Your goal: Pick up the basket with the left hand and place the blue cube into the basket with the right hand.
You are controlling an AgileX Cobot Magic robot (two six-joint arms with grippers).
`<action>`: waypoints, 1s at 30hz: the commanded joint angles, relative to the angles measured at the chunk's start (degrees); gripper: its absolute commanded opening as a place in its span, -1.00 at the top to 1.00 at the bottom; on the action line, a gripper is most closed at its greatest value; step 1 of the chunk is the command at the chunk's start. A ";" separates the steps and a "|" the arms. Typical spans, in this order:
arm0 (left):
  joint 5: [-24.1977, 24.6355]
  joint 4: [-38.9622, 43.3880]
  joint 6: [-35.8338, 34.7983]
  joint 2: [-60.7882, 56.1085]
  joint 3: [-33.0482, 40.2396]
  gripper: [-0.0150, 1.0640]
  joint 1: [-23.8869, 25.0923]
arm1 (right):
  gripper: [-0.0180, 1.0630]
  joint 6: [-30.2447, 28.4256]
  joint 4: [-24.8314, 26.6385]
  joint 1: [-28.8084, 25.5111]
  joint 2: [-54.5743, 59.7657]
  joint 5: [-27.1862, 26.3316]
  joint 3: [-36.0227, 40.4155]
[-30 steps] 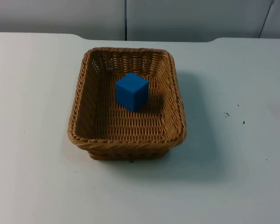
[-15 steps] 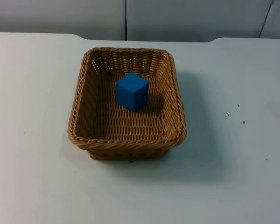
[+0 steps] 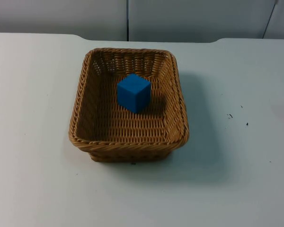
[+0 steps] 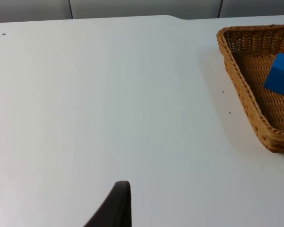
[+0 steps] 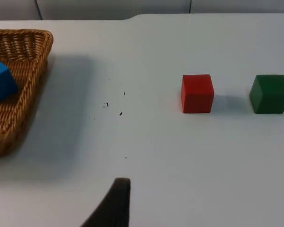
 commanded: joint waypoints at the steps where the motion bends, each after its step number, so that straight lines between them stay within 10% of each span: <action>1: -0.02 -0.05 -0.38 -0.28 0.14 -0.98 -0.41 | -0.98 0.12 0.00 -0.55 -0.27 -0.27 0.58; 30: -0.02 -0.05 -0.38 -0.28 0.14 -0.98 -0.41 | -0.98 0.12 0.00 -2.80 -0.27 -0.27 0.58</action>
